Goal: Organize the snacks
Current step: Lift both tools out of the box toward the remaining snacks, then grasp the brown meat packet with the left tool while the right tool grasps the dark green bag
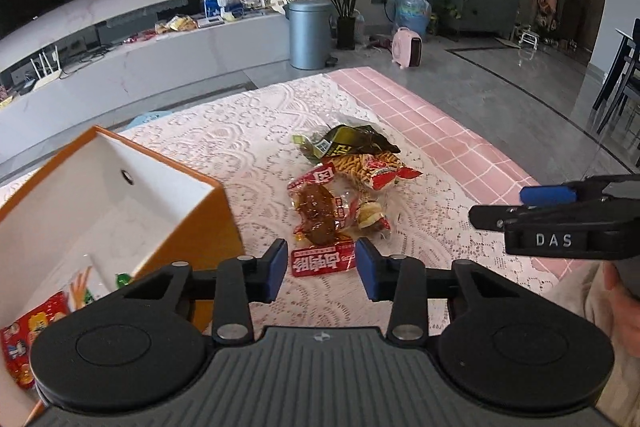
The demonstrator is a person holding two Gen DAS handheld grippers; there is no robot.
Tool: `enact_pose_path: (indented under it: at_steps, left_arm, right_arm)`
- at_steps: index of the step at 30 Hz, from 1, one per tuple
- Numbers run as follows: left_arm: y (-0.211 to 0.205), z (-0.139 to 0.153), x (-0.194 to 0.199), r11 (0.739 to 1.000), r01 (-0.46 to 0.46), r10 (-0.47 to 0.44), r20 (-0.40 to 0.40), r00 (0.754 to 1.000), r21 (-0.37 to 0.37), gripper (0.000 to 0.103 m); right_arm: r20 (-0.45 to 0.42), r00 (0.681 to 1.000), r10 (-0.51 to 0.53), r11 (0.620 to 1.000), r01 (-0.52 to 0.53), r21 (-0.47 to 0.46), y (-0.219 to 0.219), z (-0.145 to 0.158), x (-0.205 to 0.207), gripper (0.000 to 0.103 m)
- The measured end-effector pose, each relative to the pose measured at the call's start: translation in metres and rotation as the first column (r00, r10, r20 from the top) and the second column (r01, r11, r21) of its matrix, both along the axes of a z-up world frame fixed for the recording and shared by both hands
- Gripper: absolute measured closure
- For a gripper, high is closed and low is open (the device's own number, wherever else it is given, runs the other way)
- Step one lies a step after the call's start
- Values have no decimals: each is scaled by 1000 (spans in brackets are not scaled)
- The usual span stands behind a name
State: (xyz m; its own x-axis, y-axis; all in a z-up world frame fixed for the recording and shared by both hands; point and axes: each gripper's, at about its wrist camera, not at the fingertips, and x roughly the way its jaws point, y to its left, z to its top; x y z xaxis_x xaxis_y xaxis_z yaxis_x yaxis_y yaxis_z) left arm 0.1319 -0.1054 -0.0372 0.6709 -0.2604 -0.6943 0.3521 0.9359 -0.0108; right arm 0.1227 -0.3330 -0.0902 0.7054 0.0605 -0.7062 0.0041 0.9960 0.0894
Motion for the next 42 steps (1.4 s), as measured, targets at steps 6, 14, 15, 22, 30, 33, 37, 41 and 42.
enact_pose_path:
  at_steps: [6,14,15,22,30,33,37,41,42]
  left_arm:
    - [-9,-10,15,1000,-12,12,-2,1000,3,57]
    - [-18,-20,36,999,15,-16,-19,1000,-33,57]
    - [-21,-20,39,999,20,-20,-17,1000,-30,57]
    - [-38,-30,66,1000,7,-6,-44,999,26,57]
    - [-36,-38,102,1000,-17,19,-128,992,20,57]
    - [-38,-42,111,998,-33,40,-176,983,46,57]
    - [-38,-46,118,998,-36,45,-211,976,49,57]
    - [-39,-49,124,998,-31,44,-218,975,62,57]
    - [-39,-49,125,998,-29,42,-221,974,64,57]
  right_arm:
    - [-19,999,31,998,-30,56,0,-8,19,43]
    - [-29,999,18,990,-14,140,-6,-20,48,50]
    - [-25,1000,17,988,-14,152,-8,-20,50,50]
    - [7,999,37,985,-38,171,-8,-22,74,48]
    - [47,998,46,980,-55,190,-8,-24,110,39]
    - [64,997,32,976,-45,213,-7,-21,126,34]
    - [85,996,5,964,-27,265,-7,-17,149,32]
    - [27,1000,-1,966,-6,258,-2,-30,171,34]
    - [10,1000,6,968,-9,250,0,-35,174,34]
